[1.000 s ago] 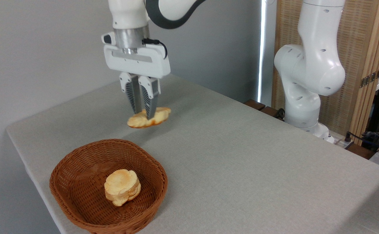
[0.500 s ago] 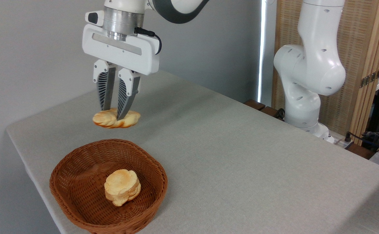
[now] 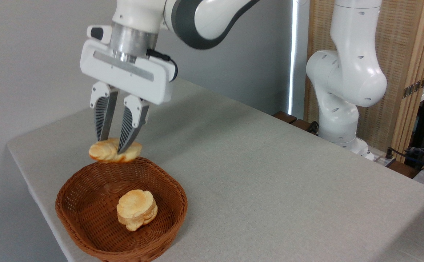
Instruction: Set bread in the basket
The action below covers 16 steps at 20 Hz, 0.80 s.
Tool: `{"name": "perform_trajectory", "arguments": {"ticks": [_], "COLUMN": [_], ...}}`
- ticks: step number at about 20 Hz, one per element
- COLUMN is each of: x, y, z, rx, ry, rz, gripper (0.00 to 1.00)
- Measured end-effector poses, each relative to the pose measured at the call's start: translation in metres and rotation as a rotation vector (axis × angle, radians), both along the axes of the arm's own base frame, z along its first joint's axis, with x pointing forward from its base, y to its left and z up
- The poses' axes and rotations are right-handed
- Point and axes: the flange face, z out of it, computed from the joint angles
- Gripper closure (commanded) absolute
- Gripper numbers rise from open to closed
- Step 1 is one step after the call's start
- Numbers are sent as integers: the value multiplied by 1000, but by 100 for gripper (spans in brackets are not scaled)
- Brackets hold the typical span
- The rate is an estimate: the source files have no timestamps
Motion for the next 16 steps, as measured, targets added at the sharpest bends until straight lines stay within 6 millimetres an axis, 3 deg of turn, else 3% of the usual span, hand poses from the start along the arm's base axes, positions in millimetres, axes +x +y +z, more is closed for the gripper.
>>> {"name": "perform_trajectory", "arguments": {"ticks": [8,16], "x": [19,21], "y": [9,9], "z": [-27,-26], "rx": [-3,-4], "ry": [-15,-21], "rz": [22,22], "gripper": [0,0]}}
